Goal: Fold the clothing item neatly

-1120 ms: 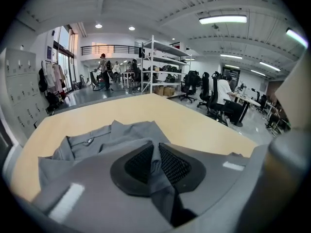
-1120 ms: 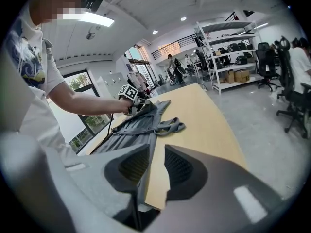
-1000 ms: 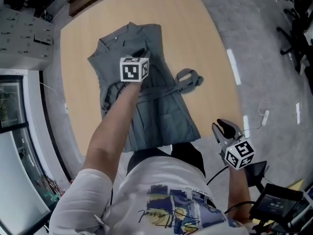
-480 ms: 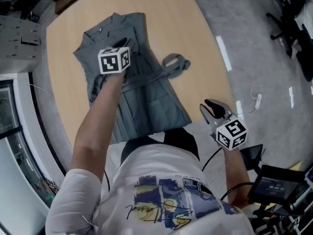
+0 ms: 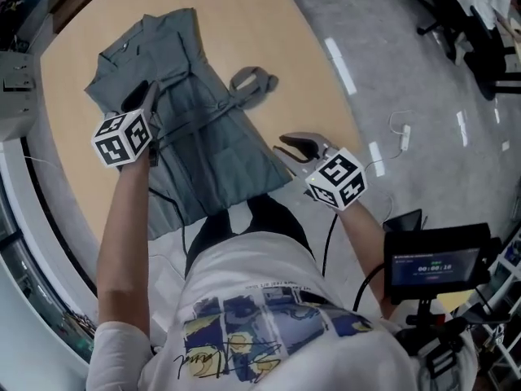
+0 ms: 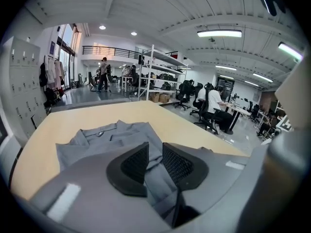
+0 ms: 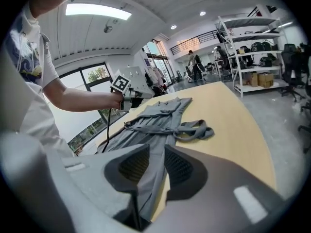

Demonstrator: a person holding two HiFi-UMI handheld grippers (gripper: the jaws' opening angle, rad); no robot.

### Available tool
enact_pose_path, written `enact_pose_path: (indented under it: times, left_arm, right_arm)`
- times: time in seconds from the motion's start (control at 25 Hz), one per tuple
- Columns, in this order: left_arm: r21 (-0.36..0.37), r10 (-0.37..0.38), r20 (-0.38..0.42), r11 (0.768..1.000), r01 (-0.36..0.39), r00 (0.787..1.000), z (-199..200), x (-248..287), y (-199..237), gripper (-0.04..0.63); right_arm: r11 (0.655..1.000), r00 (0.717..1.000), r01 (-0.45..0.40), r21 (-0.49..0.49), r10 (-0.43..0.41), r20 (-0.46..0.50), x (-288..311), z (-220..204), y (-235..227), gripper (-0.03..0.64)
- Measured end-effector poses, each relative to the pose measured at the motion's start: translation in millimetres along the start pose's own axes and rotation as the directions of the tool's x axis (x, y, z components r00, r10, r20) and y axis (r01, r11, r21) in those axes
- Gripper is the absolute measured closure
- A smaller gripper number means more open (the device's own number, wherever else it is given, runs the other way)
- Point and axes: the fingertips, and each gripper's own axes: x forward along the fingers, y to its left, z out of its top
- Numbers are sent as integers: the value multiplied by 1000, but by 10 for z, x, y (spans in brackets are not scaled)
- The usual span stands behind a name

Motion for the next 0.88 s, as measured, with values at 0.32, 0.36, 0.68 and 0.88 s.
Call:
enact_pose_path:
  times: [0.32, 0.36, 0.68, 0.88]
  left_arm:
    - [14, -45, 4, 999, 45, 999, -390, -681, -129, 500]
    - [16, -54, 8, 998, 54, 998, -461, -759, -141, 500]
    - [-38, -102, 73, 994, 105, 992, -860, -1505, -177, 500]
    - [-84, -104, 106, 990, 113, 989, -1285, -2175, -110, 500]
  right_arm:
    - [994, 997, -66, -87, 63, -38, 318, 97, 232, 529]
    - [993, 997, -67, -95, 63, -43, 363, 75, 269, 529]
    - [984, 995, -69, -163, 55, -86, 480, 118, 694, 529]
    - [967, 993, -94, -235, 72, -97, 516, 183, 1182, 529]
